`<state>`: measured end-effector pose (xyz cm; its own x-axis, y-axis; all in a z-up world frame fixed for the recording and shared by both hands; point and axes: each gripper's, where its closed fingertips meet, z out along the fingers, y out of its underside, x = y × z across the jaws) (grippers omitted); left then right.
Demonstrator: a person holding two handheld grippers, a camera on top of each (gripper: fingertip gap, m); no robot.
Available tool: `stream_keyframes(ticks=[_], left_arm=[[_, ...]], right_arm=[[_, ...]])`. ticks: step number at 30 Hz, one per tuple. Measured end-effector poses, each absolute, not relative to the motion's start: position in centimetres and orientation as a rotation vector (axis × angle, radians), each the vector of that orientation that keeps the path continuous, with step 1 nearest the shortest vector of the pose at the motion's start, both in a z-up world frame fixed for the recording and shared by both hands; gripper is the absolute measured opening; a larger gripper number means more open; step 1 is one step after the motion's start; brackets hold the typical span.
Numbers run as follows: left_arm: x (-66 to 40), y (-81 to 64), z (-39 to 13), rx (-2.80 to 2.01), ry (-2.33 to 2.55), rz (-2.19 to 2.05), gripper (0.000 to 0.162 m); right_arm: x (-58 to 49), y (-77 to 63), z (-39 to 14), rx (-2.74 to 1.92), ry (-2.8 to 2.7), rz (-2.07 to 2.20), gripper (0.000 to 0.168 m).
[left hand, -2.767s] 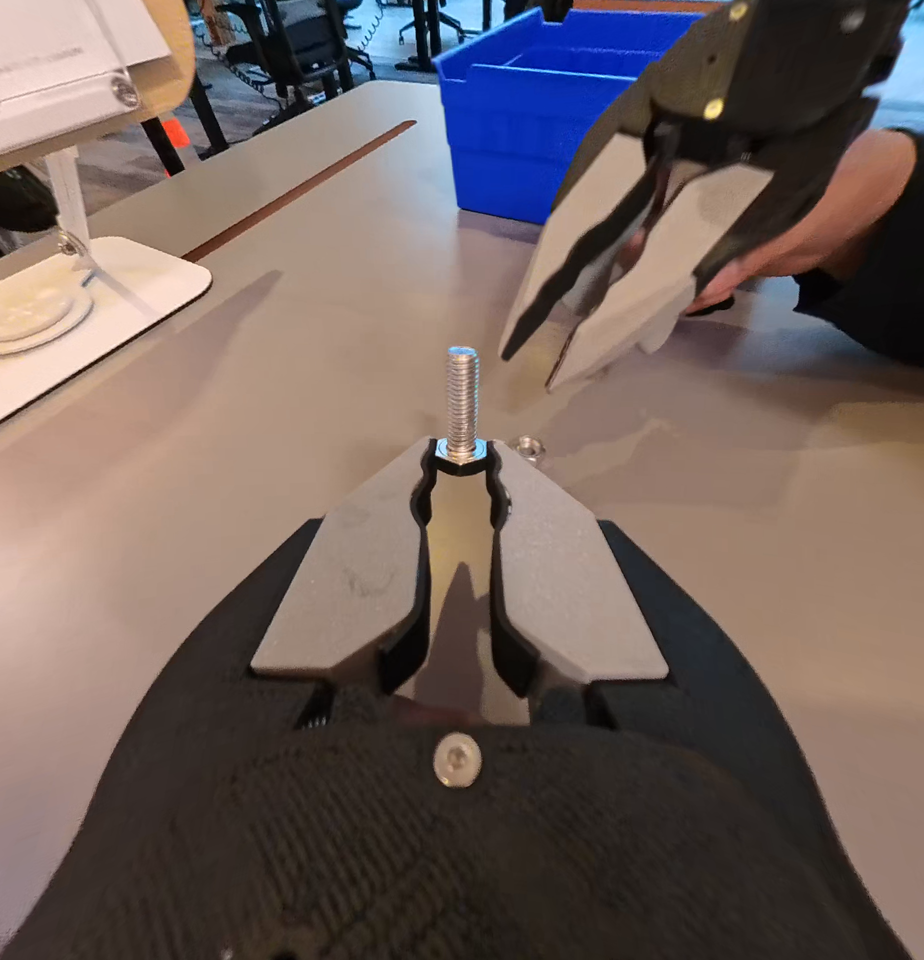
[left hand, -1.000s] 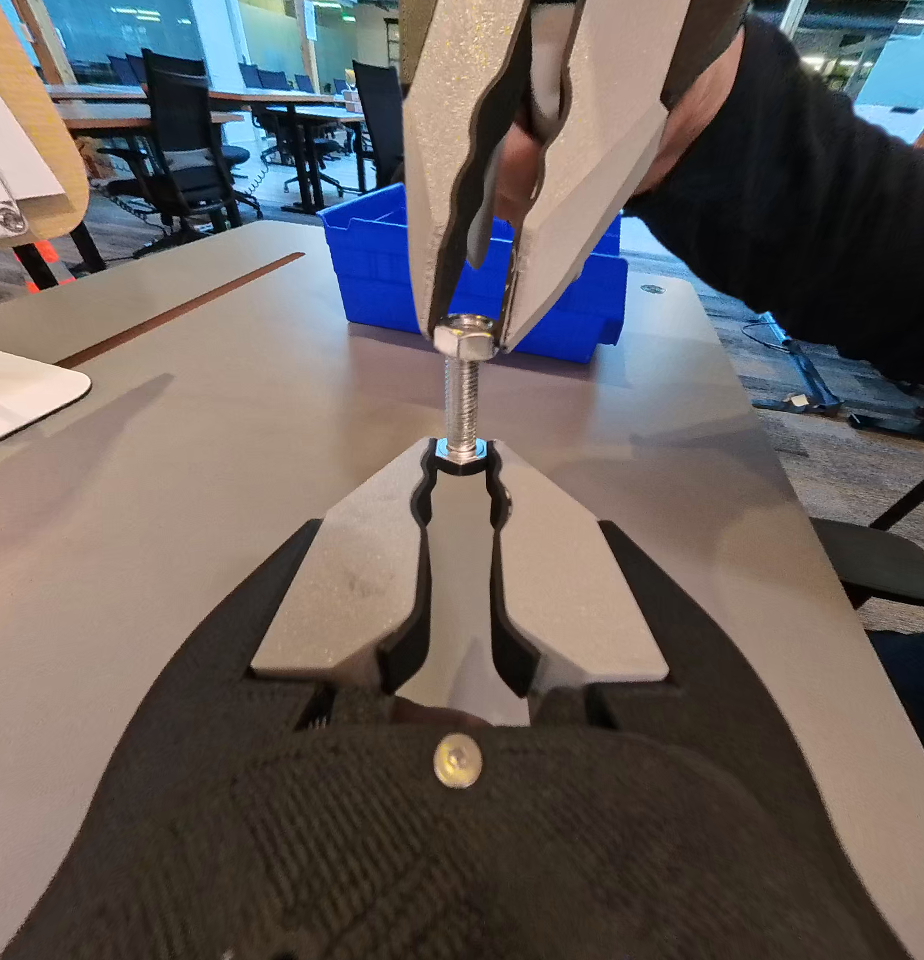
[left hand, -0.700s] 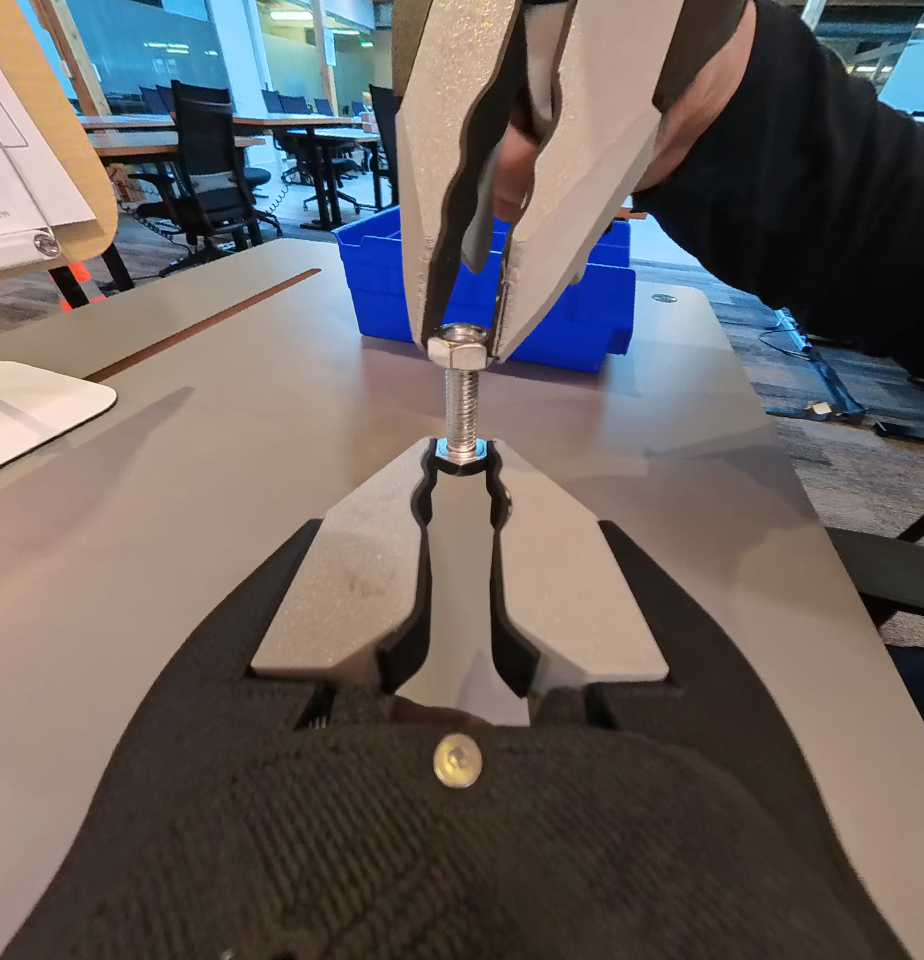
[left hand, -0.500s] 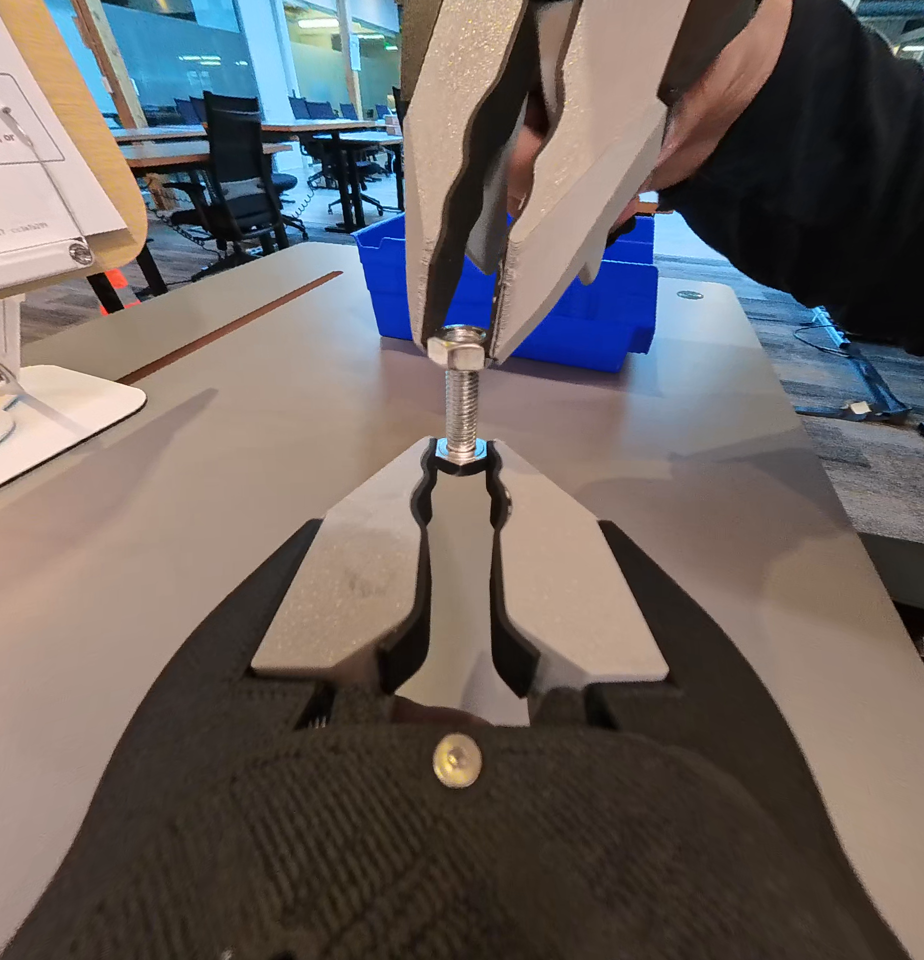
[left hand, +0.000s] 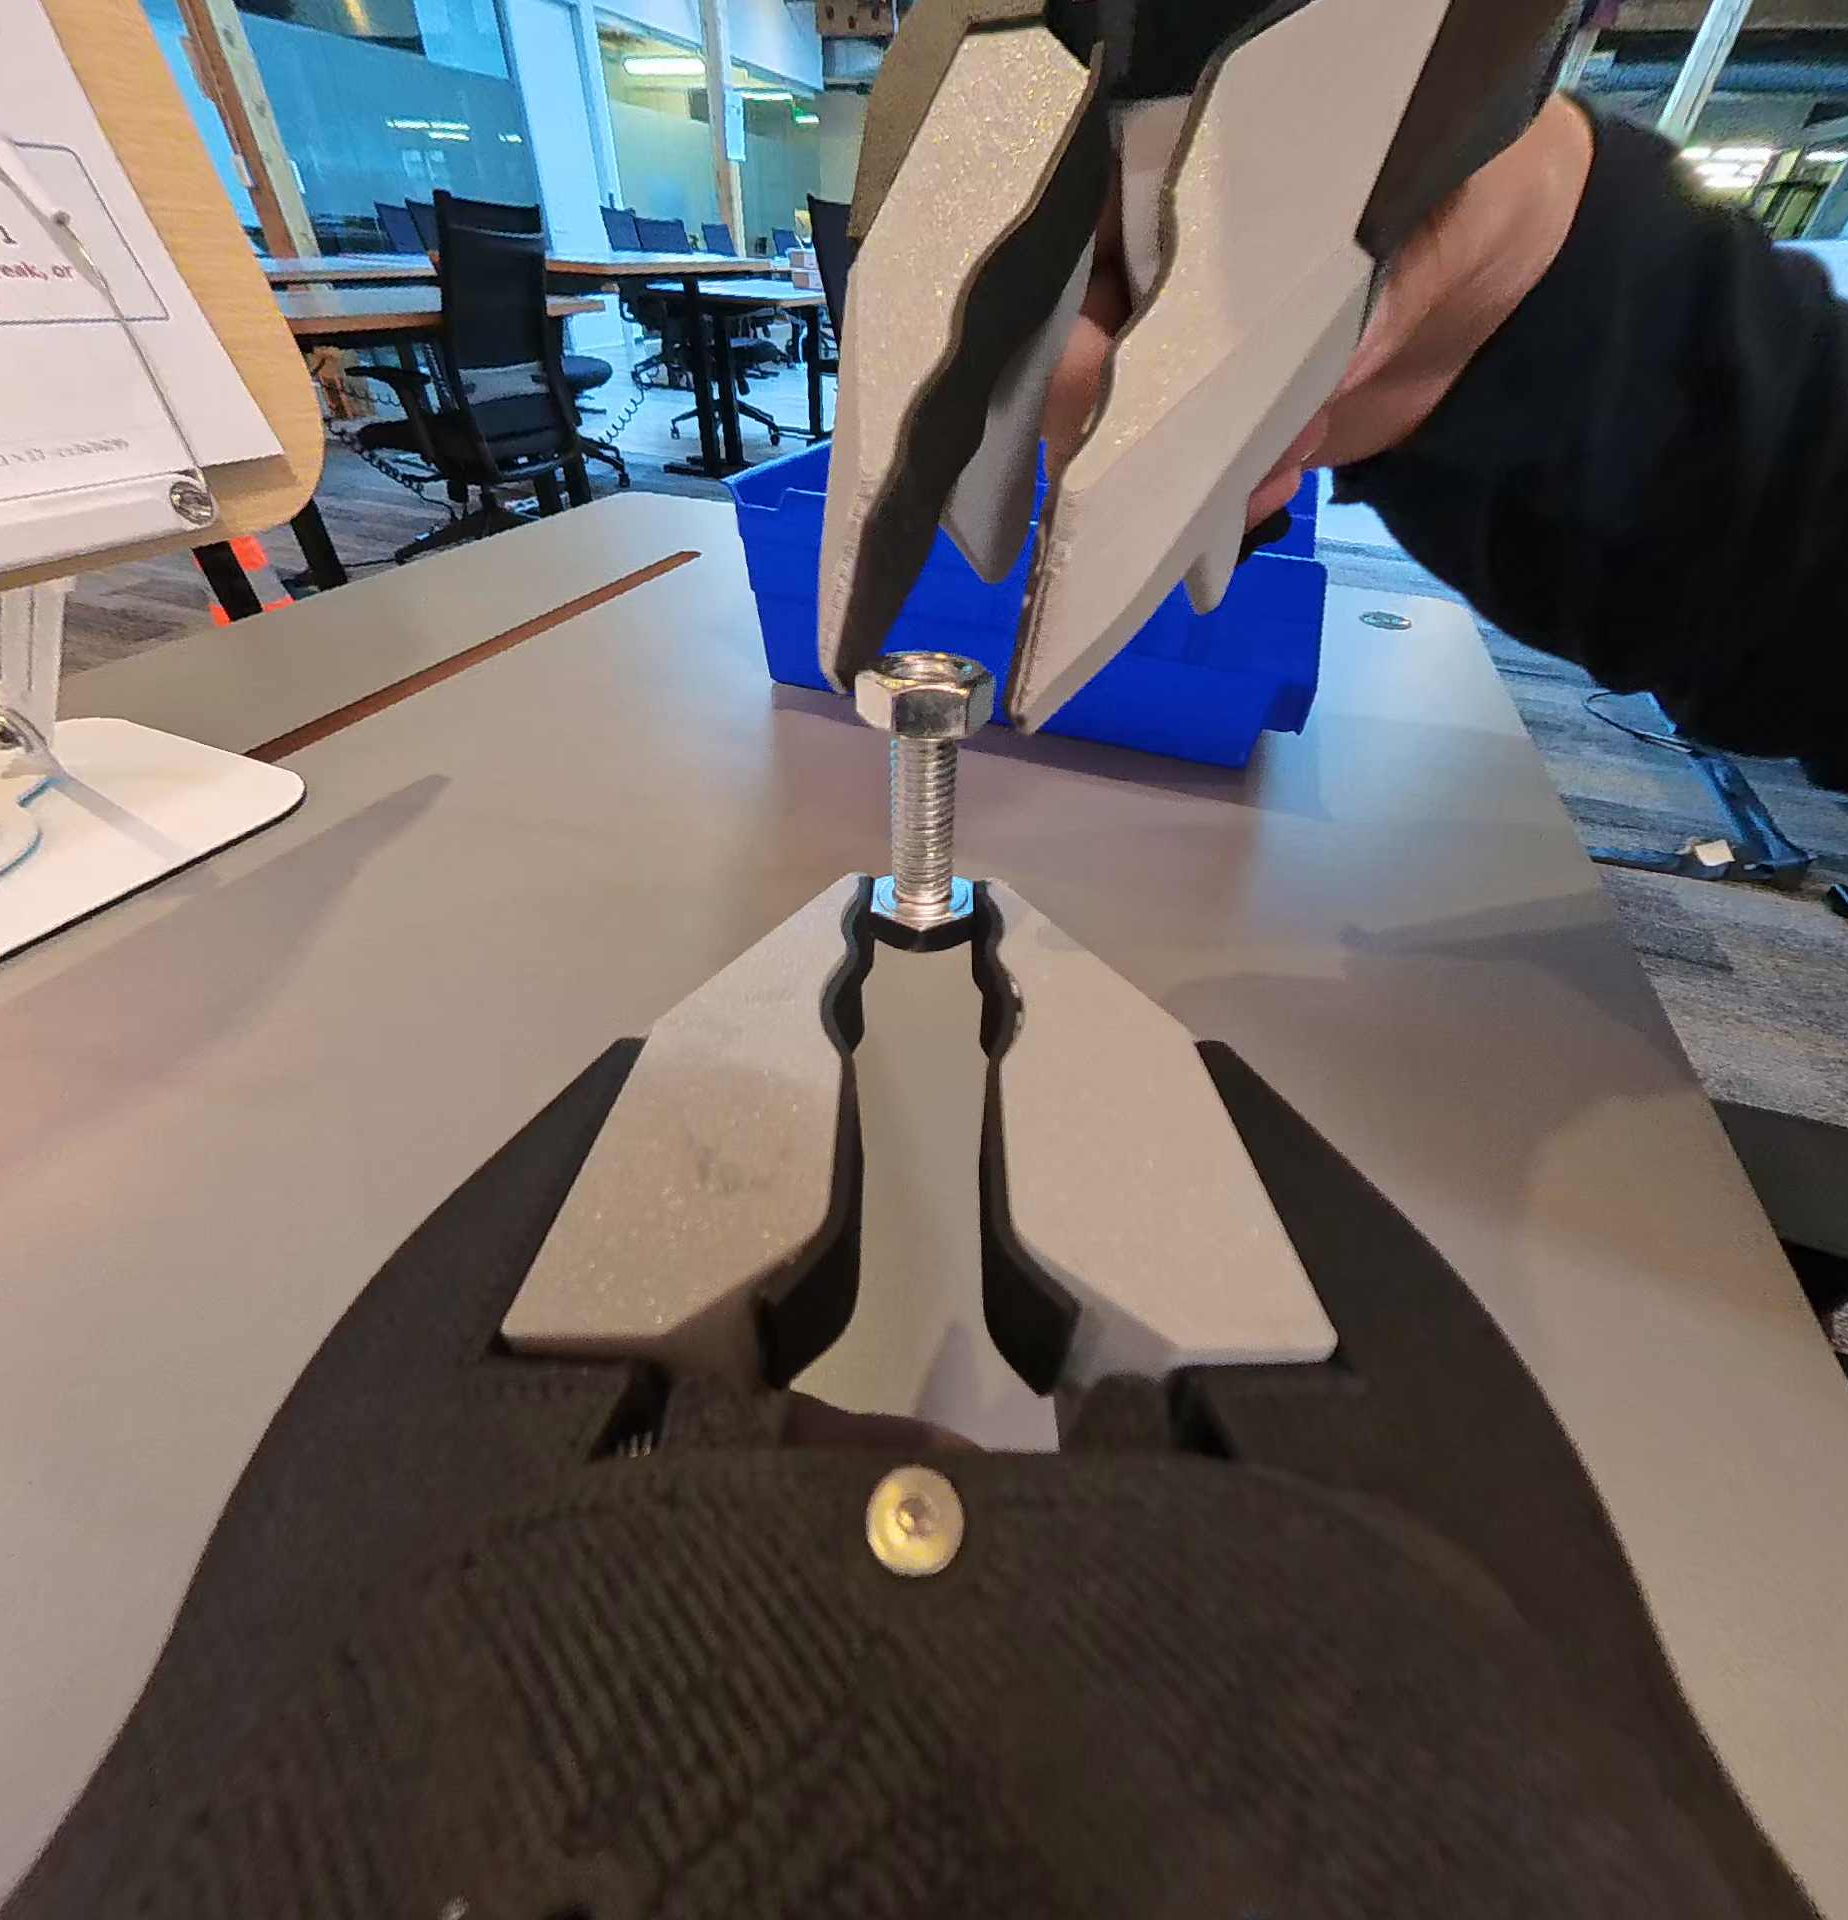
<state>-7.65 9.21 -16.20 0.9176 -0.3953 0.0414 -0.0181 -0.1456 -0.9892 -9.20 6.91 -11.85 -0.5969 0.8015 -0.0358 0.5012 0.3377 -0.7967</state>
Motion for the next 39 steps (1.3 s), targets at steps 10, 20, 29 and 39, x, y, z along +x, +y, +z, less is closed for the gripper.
stream_keyframes(ticks=[10,20,29,39], left_arm=[[-7.5,9.1,-15.7,-1.668,0.315,-0.355,0.016],[-7.0,9.0,-15.7,-1.662,0.33,-0.374,0.016],[-6.5,8.9,-15.4,-1.651,0.341,-0.383,0.016],[-6.8,8.7,-14.7,-1.63,0.323,-0.386,0.016]], right_arm=[[-8.7,6.5,-9.5,-1.013,-1.94,1.479,0.041],[-9.0,5.7,-10.1,-0.919,-1.806,1.631,0.046],[-9.6,4.6,-10.9,-0.9,-1.864,1.66,0.047],[-9.3,3.8,-11.0,-0.878,-1.868,1.703,0.045]])
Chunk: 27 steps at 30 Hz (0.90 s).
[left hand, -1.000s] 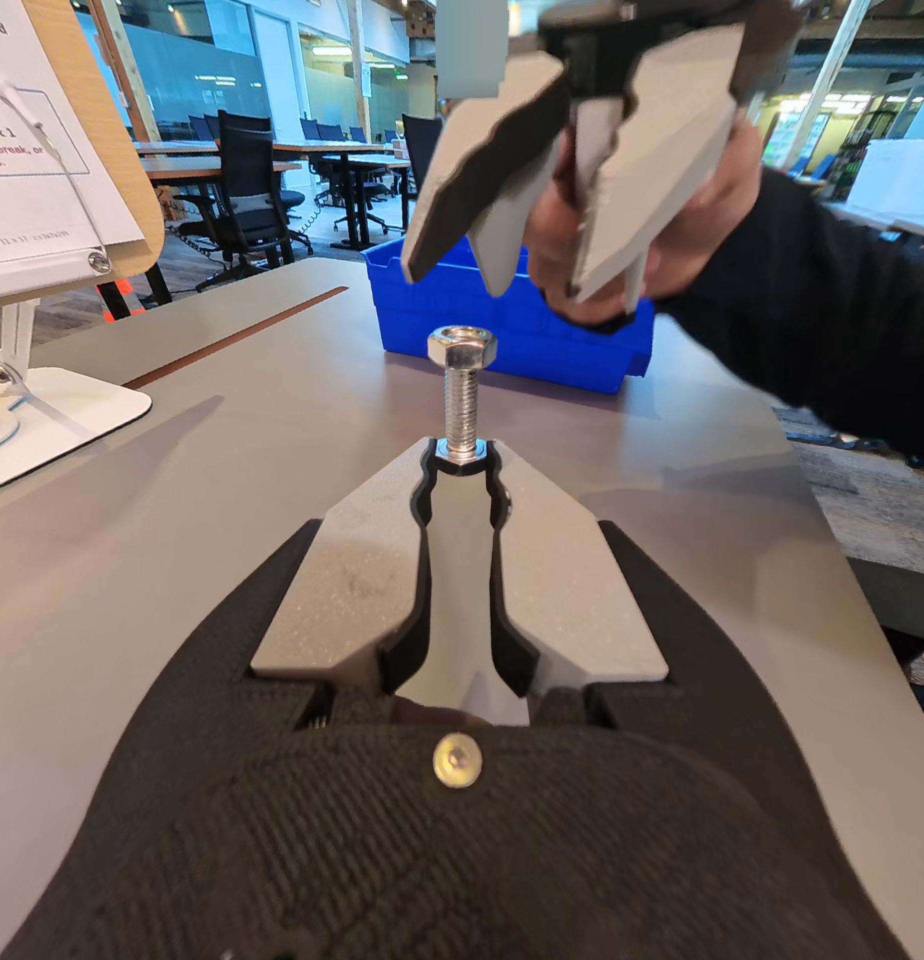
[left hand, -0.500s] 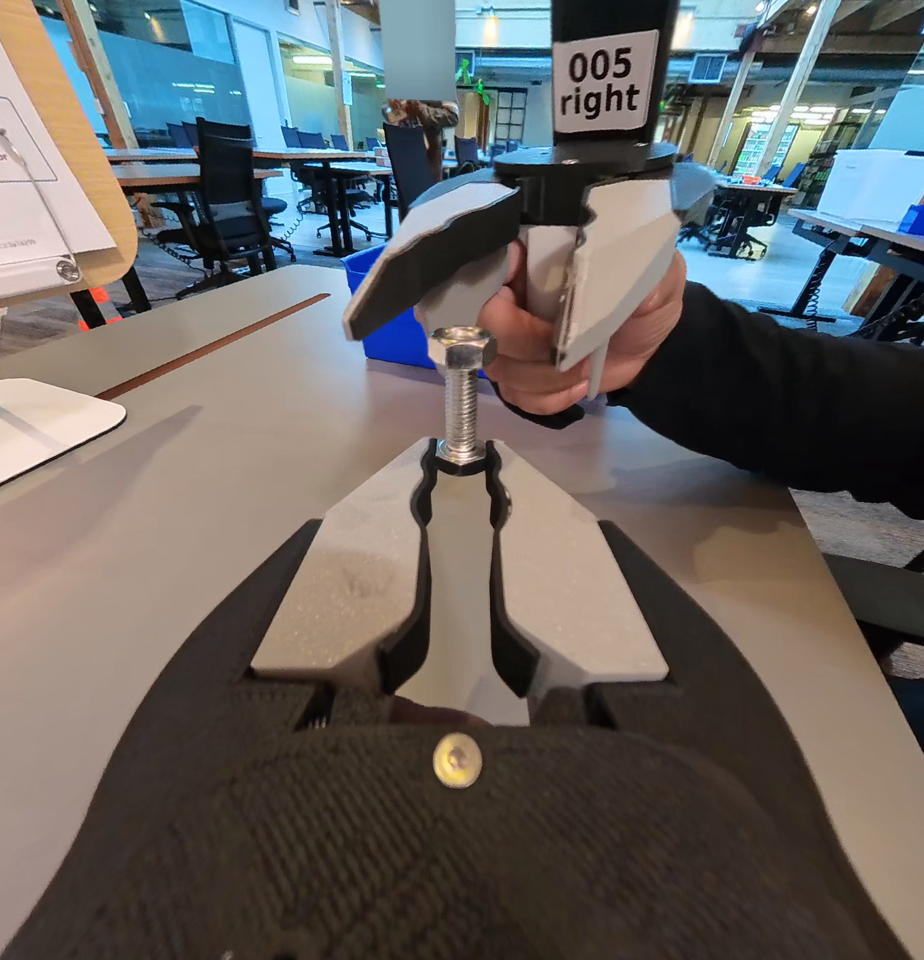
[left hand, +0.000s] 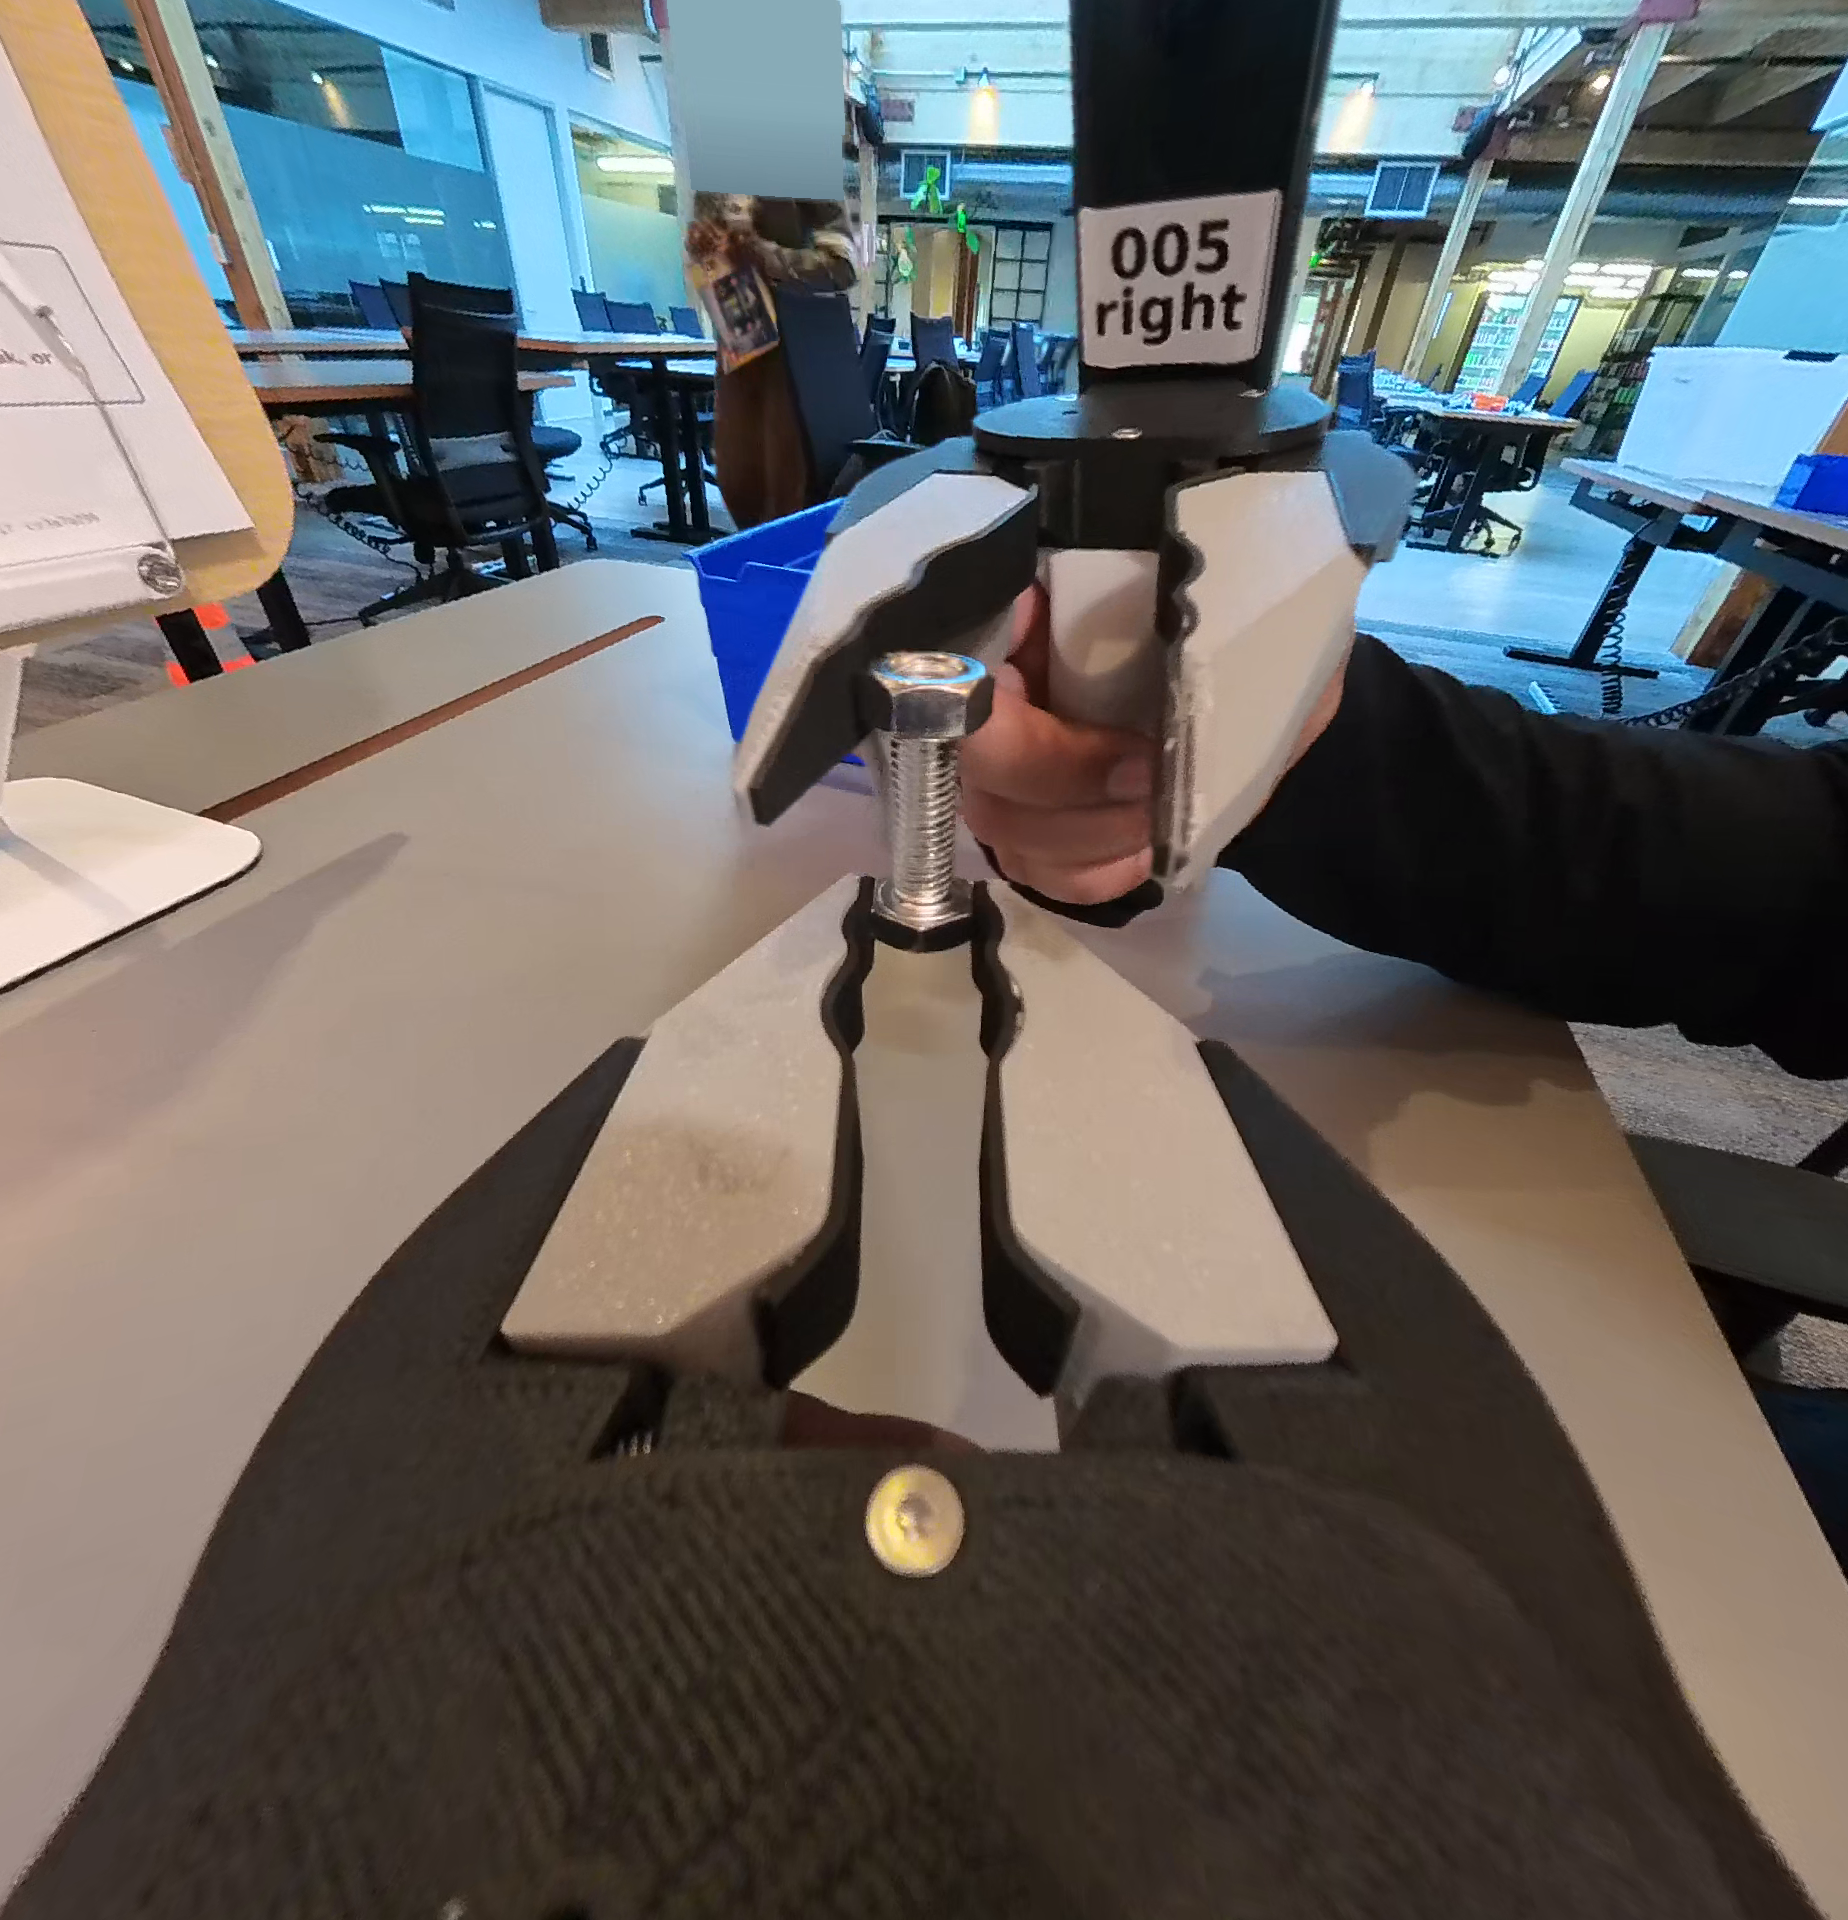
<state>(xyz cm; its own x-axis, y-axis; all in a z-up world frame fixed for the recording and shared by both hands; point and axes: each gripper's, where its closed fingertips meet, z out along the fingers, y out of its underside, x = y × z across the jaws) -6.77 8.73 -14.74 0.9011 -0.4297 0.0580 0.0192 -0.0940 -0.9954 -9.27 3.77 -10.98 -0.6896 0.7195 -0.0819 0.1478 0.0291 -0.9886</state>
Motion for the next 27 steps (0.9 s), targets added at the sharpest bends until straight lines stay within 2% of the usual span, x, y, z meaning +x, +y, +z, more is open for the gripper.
stream_keyframes(ticks=[27], left_arm=[[-6.7,8.8,-15.0,-1.641,0.318,-0.396,0.016]], right_arm=[[-9.4,4.1,-10.7,-0.866,-1.817,1.66,0.042]])
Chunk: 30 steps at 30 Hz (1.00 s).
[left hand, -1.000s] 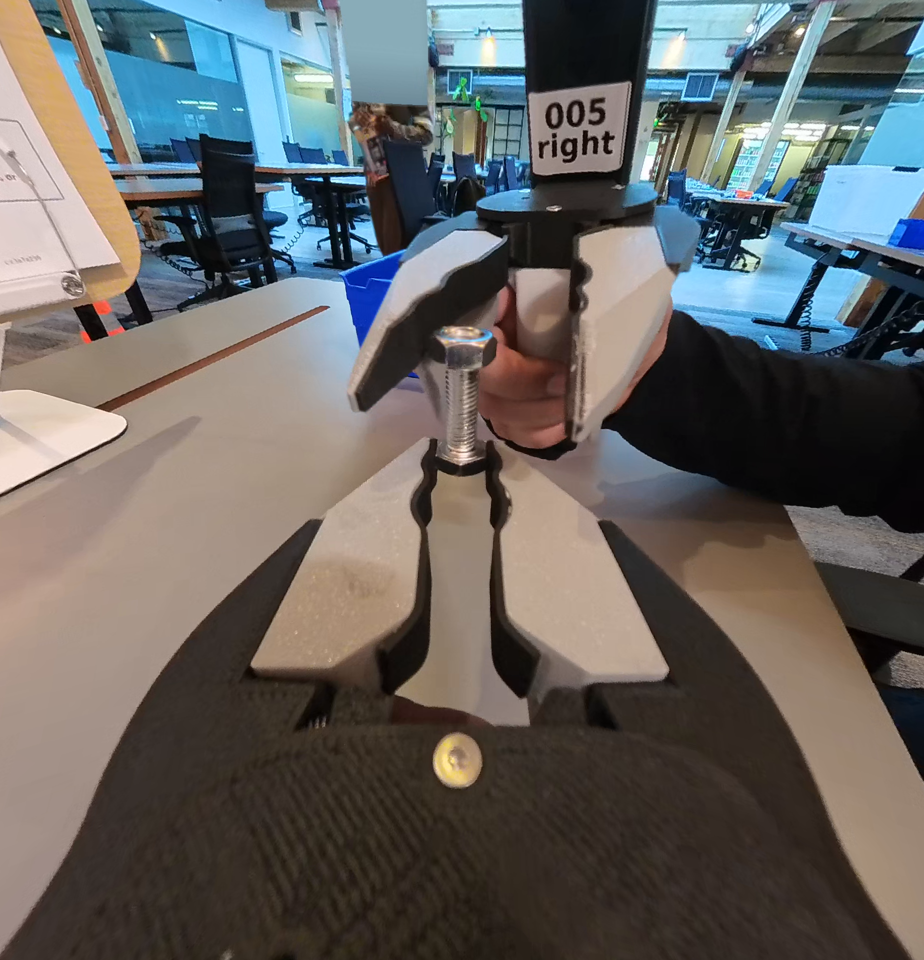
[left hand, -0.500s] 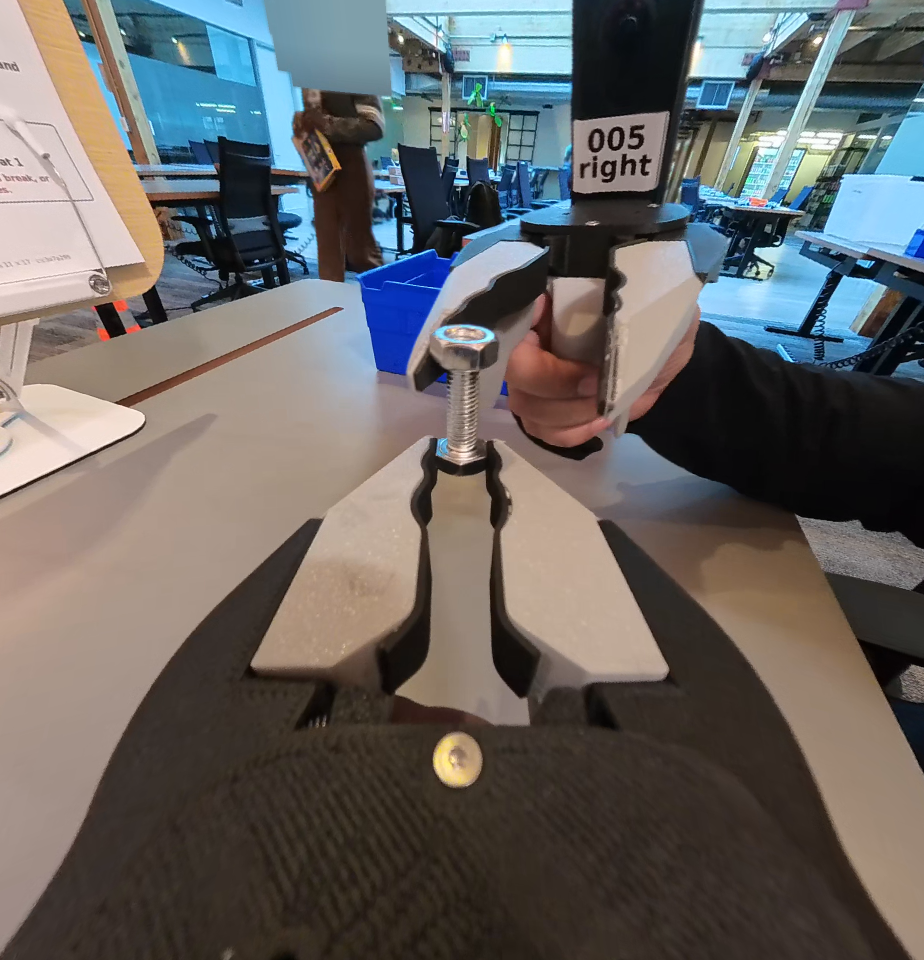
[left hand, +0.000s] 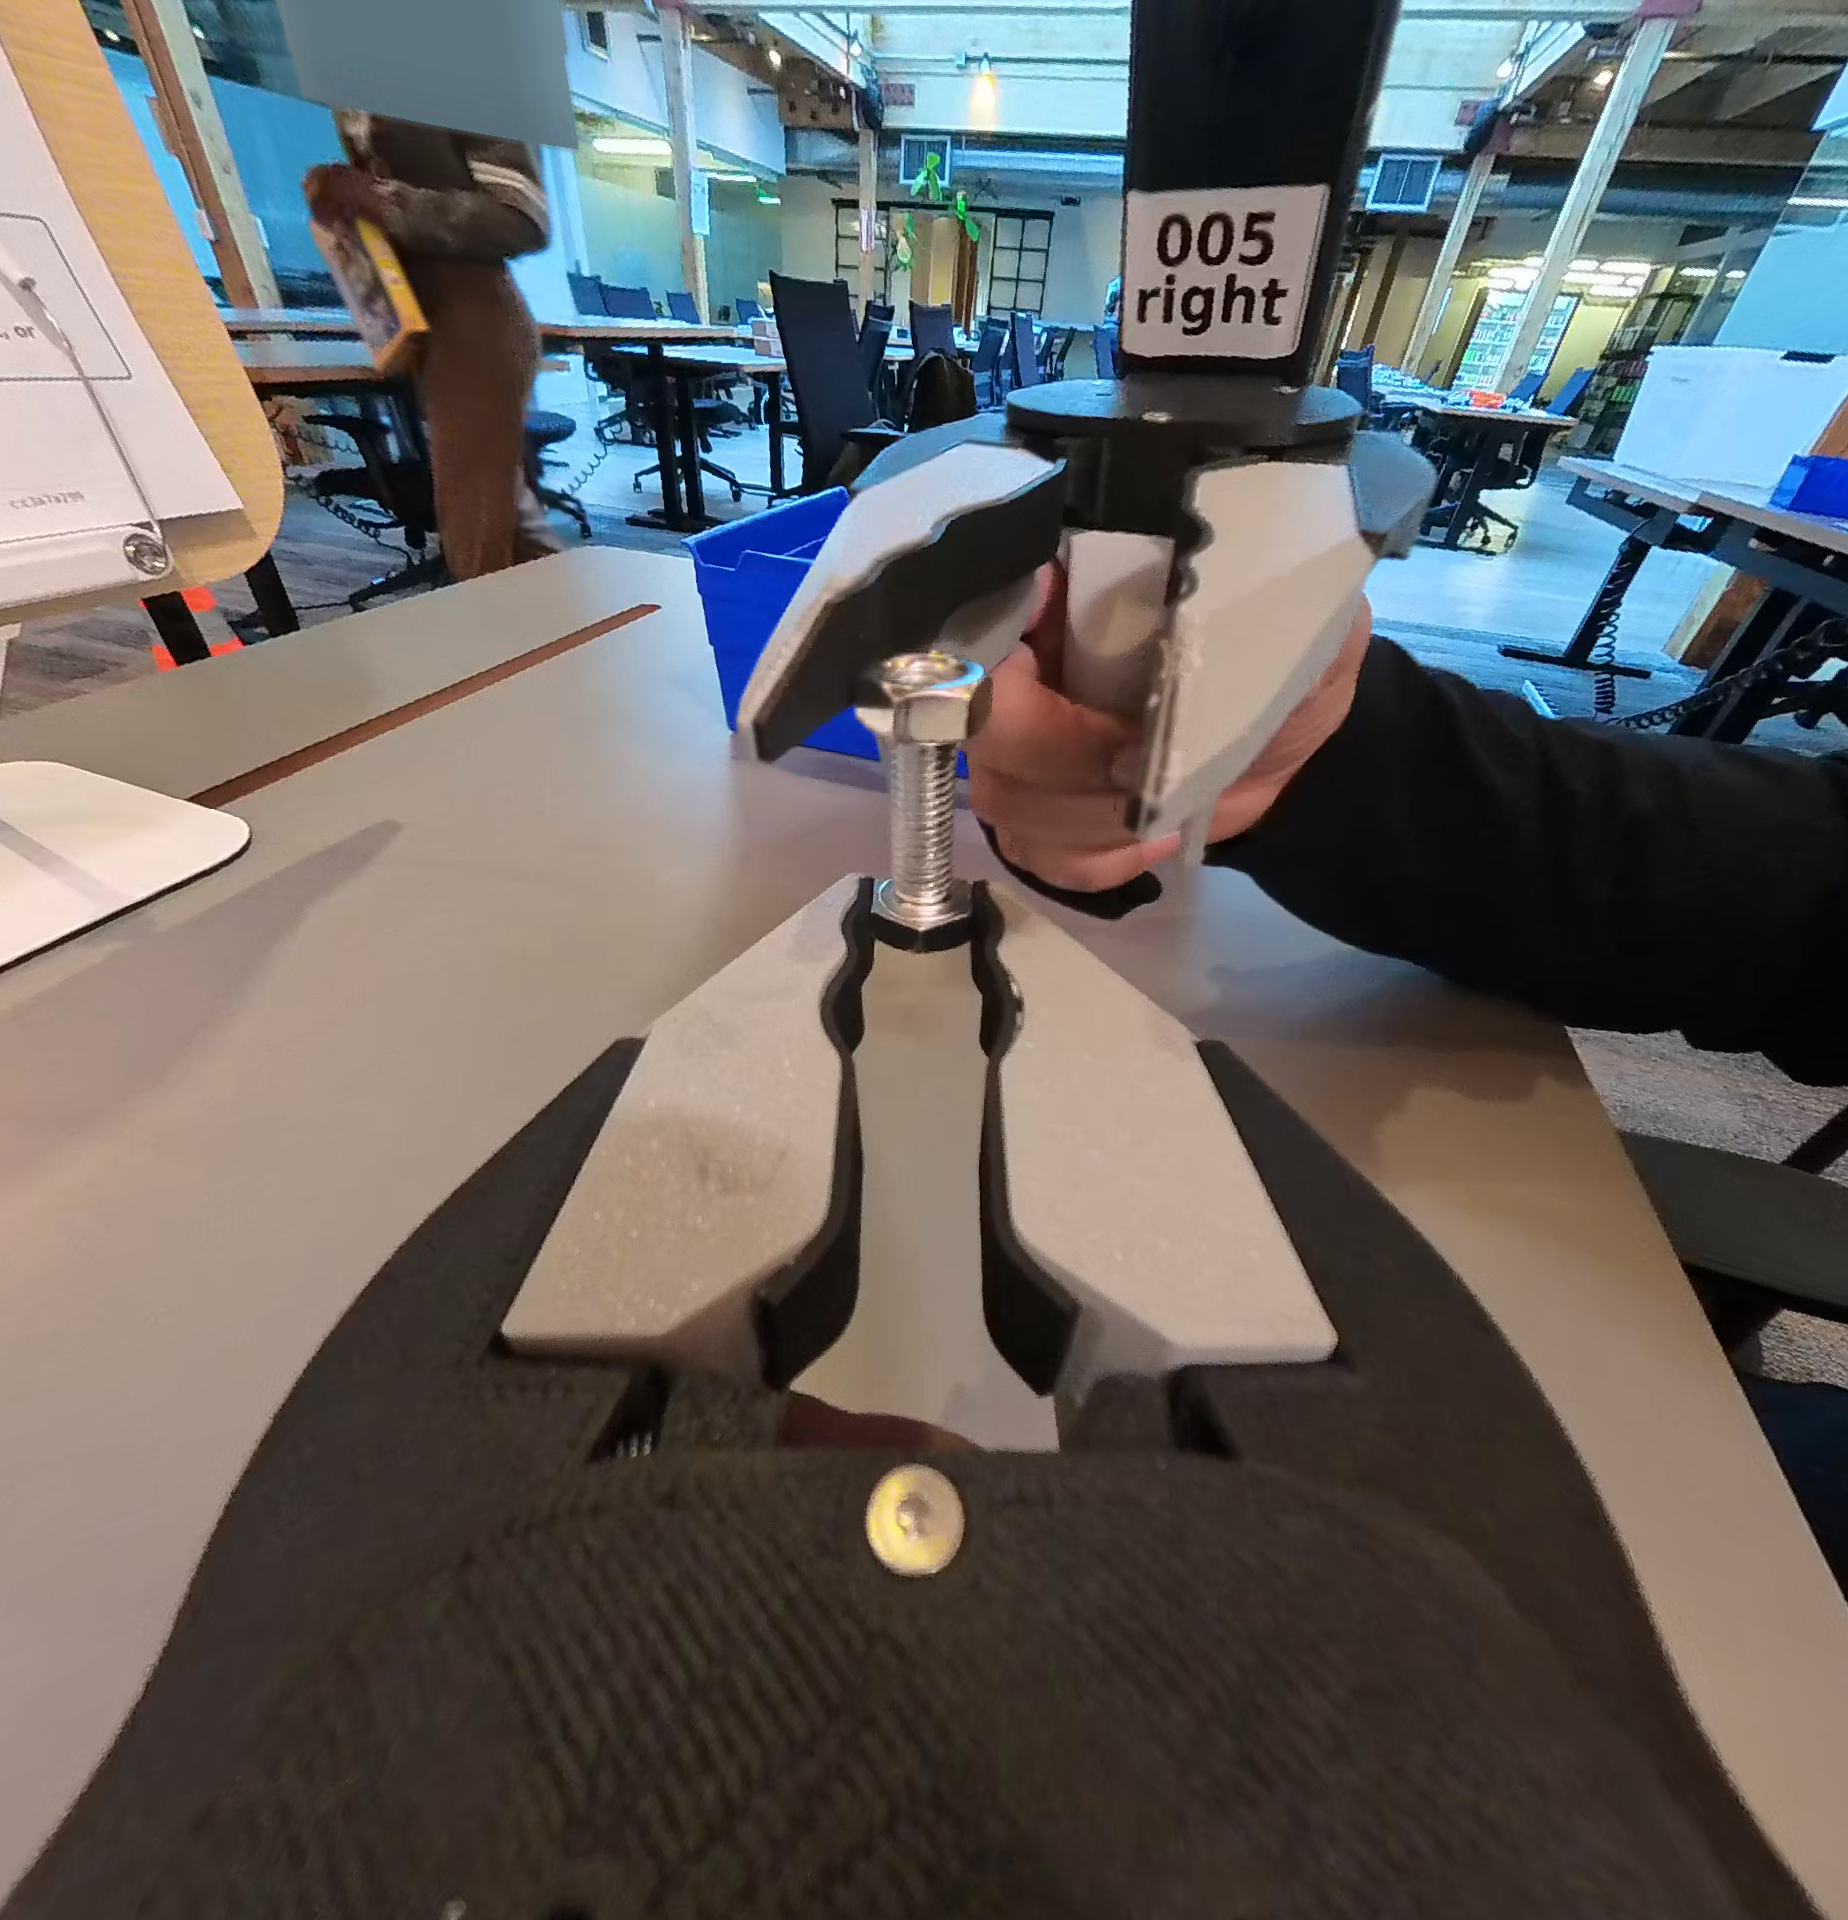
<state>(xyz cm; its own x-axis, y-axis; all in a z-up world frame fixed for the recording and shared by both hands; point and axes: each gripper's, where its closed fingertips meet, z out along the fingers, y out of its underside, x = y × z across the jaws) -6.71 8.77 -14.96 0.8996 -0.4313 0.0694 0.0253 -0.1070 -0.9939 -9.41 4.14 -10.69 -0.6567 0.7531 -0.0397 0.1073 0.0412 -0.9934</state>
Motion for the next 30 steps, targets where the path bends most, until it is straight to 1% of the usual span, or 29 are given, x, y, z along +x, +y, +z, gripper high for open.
stream_keyframes(ticks=[9,10,12,13,18,26,30], left_arm=[[-7.1,8.8,-14.8,-1.636,0.304,-0.38,0.016],[-7.2,8.8,-14.8,-1.637,0.303,-0.381,0.016],[-7.4,8.9,-14.8,-1.639,0.292,-0.375,0.016],[-7.4,8.9,-14.9,-1.641,0.292,-0.382,0.016],[-7.1,8.9,-15.0,-1.642,0.299,-0.393,0.016],[-6.4,8.8,-15.0,-1.641,0.321,-0.405,0.016],[-6.8,8.9,-15.1,-1.643,0.315,-0.386,0.016]], right_arm=[[-8.1,5.0,-11.1,-0.906,-1.784,1.653,0.045],[-7.7,5.2,-11.1,-0.91,-1.778,1.654,0.044],[-6.8,5.3,-11.0,-0.896,-1.772,1.661,0.037],[-6.6,5.5,-10.9,-0.892,-1.757,1.656,0.038],[-7.5,6.3,-10.1,-0.912,-1.71,1.652,0.043],[-9.8,3.4,-10.8,-0.86,-1.813,1.717,0.047],[-9.3,3.6,-10.9,-0.872,-1.806,1.701,0.054]])
